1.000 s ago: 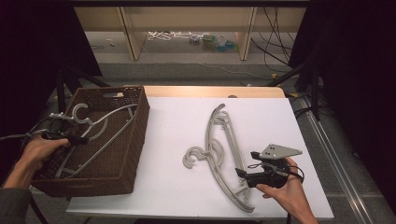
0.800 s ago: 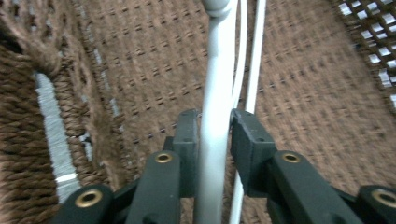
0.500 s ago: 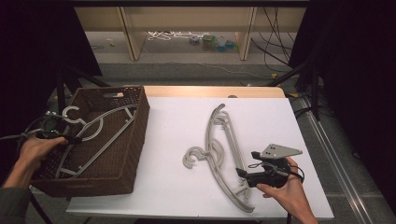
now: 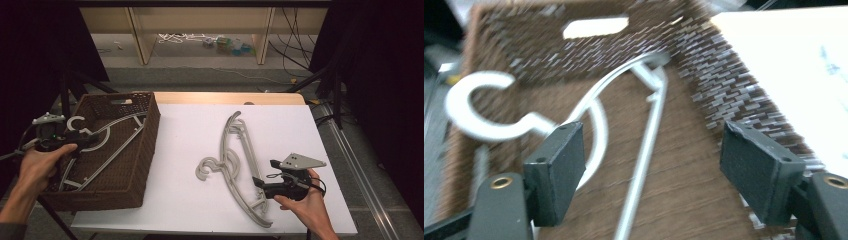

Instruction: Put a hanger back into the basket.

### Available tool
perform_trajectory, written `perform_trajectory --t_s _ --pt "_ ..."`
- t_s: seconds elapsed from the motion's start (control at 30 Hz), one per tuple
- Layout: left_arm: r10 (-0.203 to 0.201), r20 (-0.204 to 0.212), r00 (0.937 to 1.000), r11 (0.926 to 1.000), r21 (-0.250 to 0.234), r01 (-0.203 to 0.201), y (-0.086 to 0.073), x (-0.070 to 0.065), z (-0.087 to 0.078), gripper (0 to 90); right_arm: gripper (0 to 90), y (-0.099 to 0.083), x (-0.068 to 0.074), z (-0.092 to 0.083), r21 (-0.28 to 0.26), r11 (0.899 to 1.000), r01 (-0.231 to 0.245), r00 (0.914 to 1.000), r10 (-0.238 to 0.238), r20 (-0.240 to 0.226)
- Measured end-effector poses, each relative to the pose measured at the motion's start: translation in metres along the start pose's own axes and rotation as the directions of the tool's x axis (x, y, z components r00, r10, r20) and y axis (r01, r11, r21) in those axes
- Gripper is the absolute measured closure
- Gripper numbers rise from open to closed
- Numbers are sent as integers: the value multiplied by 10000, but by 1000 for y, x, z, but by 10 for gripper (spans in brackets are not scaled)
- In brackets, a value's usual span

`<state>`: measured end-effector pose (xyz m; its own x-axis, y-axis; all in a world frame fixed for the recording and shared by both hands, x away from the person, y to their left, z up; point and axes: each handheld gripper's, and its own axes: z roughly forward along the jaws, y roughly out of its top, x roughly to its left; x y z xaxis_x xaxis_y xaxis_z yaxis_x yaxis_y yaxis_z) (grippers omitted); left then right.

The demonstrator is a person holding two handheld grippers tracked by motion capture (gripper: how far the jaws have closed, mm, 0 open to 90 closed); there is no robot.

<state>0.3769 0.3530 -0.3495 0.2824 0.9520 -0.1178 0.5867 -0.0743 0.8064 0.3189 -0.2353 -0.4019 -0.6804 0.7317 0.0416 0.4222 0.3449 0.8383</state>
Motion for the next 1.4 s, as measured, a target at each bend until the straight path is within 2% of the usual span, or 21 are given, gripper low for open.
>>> perform_trajectory --t_s 0.07,0.1,0.17,0.27,0.33,0.47,0.53,0.63,0.77,0.8,0.87,0.93,1.0,1.07,1.13,1.2,1.27,1.3,1.37,1.4 --pt "105 306 9995 9982 -585 -87 0 -18 -4 224 183 0 0 1 -170 9998 -49 10000 49 -6" --pt "143 604 9981 9964 -838 -92 -1 -27 -6 223 182 0 1 1 -202 9997 -113 9999 113 11" --pt "224 1110 9936 9921 -1253 -83 -3 -44 -9 214 181 0 2 0 -184 9997 -170 9998 172 56" --pt "472 1630 9855 9861 -1647 -200 -7 -67 -10 196 179 -1 2 1 -250 9996 -151 9998 155 150" --pt "643 1904 9796 9840 -1754 -306 -10 -78 -9 195 179 -1 3 2 -253 9993 -260 9996 259 -71" --pt "897 2396 9667 9774 -2075 -392 -12 -95 -10 190 178 -1 3 4 -493 9984 -285 9996 286 -2" --pt "998 2526 9624 9720 -2316 -400 -14 -103 -10 190 175 0 3 5 -518 9984 -209 9998 210 21" --pt "1374 2822 9495 9649 -2545 -640 -18 -116 -11 190 173 -1 4 9 -510 9982 -316 9993 305 -213" --pt "1598 3204 9337 9629 -2591 -759 -24 -134 -9 191 172 -1 5 13 -537 9976 -431 9982 408 -437" --pt "1673 3316 9285 9602 -2684 -771 -26 -138 -8 191 171 0 5 12 -412 9983 -423 9980 403 -487" --pt "1829 3485 9193 9558 -2819 -833 -30 -146 -5 191 171 -1 5 13 -523 9979 -381 9987 362 -365" --pt "2028 3501 9145 9496 -2982 -964 -34 -151 -2 191 171 -1 6 12 -612 9973 -414 9986 392 -364" --pt "2029 3656 9084 9463 -3117 -859 -39 -154 1 190 171 -1 7 12 -695 9963 -508 9981 482 -387" --pt "1999 3682 9080 9423 -3263 -752 -43 -155 5 185 170 -2 7 11 -748 9962 -452 9986 431 -295" --pt "2008 3608 9108 9358 -3455 -694 -48 -156 7 184 169 -3 7 11 -772 9961 -431 9987 409 -296" --pt "1876 3707 9096 9331 -3564 -472 -54 -158 10 177 168 -3 7 11 -770 9960 -449 9986 426 -315" --pt "1887 3931 8999 9356 -3505 -430 -57 -160 12 164 168 -4 7 11 -790 9953 -564 9979 536 -362" --pt "1961 3978 8963 9320 -3598 -442 -58 -161 12 160 167 -4 7 11 -783 9956 -513 9983 489 -316" --pt "2076 3892 8975 9256 -3750 -514 -62 -165 13 159 167 -4 8 11 -855 9949 -533 9982 508 -316" --pt "2117 3920 8953 9261 -3731 -557 -64 -167 13 159 167 -4 8 11 -883 9946 -549 9981 523 -315"
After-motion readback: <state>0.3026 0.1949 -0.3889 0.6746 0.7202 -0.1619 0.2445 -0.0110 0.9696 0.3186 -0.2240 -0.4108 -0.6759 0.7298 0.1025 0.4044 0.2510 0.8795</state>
